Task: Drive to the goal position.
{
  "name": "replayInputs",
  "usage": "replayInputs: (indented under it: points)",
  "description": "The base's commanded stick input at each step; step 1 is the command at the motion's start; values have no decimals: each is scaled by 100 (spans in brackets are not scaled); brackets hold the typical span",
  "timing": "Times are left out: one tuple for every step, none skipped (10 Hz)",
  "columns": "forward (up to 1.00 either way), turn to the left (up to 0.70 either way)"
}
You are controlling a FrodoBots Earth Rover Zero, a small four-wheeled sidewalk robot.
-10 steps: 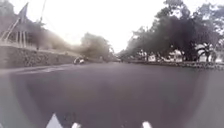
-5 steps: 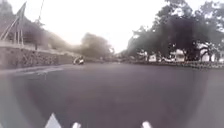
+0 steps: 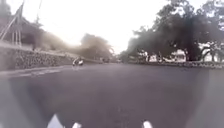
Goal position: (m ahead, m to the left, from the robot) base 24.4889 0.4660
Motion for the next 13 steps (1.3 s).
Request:
replayInputs:
  points:
    - [70, 0]
    - [70, 0]
    - [70, -1]
    - [70, -14]
    - [70, -27]
    - [70, -29]
    - [70, -21]
    - [70, -13]
    - [70, -20]
    - [70, -28]
    - [70, 0]
    - [70, 0]
    - [70, 0]
